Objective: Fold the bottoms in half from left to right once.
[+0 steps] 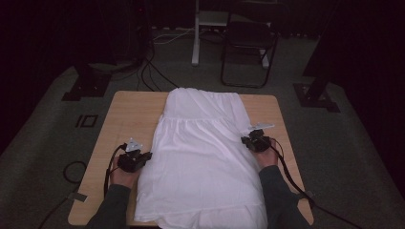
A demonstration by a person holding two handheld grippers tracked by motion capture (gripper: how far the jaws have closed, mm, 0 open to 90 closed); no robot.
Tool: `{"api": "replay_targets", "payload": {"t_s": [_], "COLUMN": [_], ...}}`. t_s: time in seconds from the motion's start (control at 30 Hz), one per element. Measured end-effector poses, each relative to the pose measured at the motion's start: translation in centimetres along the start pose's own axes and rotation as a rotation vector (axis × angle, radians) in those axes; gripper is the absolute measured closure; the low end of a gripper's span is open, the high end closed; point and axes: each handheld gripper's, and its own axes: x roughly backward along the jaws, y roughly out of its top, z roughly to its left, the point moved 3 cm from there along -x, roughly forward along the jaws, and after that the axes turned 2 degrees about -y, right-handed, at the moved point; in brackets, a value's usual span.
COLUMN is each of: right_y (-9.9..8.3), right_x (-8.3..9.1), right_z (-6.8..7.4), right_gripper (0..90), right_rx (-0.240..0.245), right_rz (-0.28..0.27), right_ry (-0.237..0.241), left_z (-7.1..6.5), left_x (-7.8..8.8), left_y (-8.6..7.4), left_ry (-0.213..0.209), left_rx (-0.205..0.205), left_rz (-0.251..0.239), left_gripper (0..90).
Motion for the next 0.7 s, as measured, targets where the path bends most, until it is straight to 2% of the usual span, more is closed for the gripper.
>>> {"api": "replay_targets", "payload": {"t_s": [0.03, 0.1, 0.17, 0.23, 0.27, 0.3, 0.33, 0.37, 0.4, 0.47, 0.57, 0.6, 0.7], "right_y": [0.2, 0.7, 0.9, 0.6, 0.1, -0.4, -1.4, -2.1, -3.3, -5.0, -6.6, -6.9, -7.3], "right_x": [0.5, 2.9, 5.5, 9.1, 10.4, 11.0, 11.5, 11.5, 10.9, 9.4, 7.1, 6.4, 4.9], "right_z": [0.1, 0.4, 0.3, -0.3, -0.7, -1.1, -1.7, -2.0, -2.6, -3.2, -3.8, -3.9, -4.0], "right_gripper": [89.3, 89.4, 89.4, 89.4, 89.4, 89.4, 89.4, 89.4, 89.3, 89.1, 88.9, 88.7, 88.5], "right_rx": [0.007, 0.037, 0.024, -0.015, -0.041, -0.051, -0.056, -0.068, -0.082, -0.097, -0.118, -0.122, -0.111], "right_rz": [-0.016, -0.083, -0.172, -0.277, -0.308, -0.311, -0.287, -0.271, -0.222, -0.154, -0.092, -0.075, -0.018], "right_ry": [-0.005, -0.044, -0.058, -0.1, -0.104, -0.119, -0.154, -0.159, -0.163, -0.16, -0.149, -0.144, -0.152], "left_z": [-0.3, -1.0, -1.6, -2.3, -2.5, -2.8, -2.8, -2.8, -2.7, -2.4, -2.1, -2.0, -1.8], "left_x": [0.6, 1.8, 2.9, 3.5, 3.6, 3.5, 3.4, 3.1, 2.8, 2.3, 0.9, 0.2, -2.1], "left_y": [0.0, 0.1, -0.1, -0.6, -0.8, -1.2, -1.3, -1.5, -1.6, -1.4, -0.5, -0.2, 0.2], "left_ry": [-0.004, -0.012, -0.034, -0.069, -0.074, -0.085, -0.092, -0.1, -0.102, -0.102, -0.091, -0.076, -0.036], "left_rx": [-0.002, -0.012, -0.022, -0.025, -0.029, -0.03, -0.031, -0.019, -0.015, 0.01, 0.024, 0.025, 0.03], "left_rz": [-0.02, -0.058, -0.086, -0.093, -0.088, -0.078, -0.069, -0.059, -0.055, -0.059, -0.043, -0.024, 0.037], "left_gripper": [89.4, 89.6, 89.5, 89.3, 88.9, 87.8, 81.3, 73.2, 64.2, 55.3, 48.5, 45.6, 45.2]}}
